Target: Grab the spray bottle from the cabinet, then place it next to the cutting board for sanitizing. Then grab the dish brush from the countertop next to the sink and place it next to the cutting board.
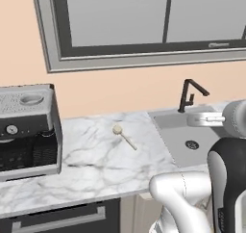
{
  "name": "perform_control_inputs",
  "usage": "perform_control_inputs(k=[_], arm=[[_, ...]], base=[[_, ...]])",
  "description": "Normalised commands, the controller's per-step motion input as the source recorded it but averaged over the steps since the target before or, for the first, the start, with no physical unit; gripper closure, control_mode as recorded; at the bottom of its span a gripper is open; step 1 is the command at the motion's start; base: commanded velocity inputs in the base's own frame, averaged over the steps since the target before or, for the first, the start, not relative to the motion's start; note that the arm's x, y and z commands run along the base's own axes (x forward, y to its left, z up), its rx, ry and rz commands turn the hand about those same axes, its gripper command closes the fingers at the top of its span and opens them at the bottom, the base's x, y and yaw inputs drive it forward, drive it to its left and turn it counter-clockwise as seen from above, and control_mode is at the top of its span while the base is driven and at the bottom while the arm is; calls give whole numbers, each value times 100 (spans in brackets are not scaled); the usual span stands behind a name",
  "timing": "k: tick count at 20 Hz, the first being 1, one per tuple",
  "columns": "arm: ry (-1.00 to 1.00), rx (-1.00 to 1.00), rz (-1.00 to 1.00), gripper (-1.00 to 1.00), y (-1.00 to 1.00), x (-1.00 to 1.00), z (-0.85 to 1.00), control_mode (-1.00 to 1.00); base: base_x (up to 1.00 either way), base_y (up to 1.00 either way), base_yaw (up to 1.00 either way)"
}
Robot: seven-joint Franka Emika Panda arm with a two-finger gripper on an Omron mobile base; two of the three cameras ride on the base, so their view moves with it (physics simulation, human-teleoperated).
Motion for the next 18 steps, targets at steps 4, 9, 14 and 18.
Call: perform_control_inputs(k=[4, 9, 14, 18], arm=[[0, 0, 0, -100, 0, 0, 0, 100], [0, 0, 0, -100, 0, 0, 0, 100], [13, 0, 28, -100, 4, 52, -40, -100], [26, -4, 25, -100, 24, 95, -82, -100]], base=[[1, 0, 41], [14, 0, 46], [7, 0, 8], [0, 0, 0]])
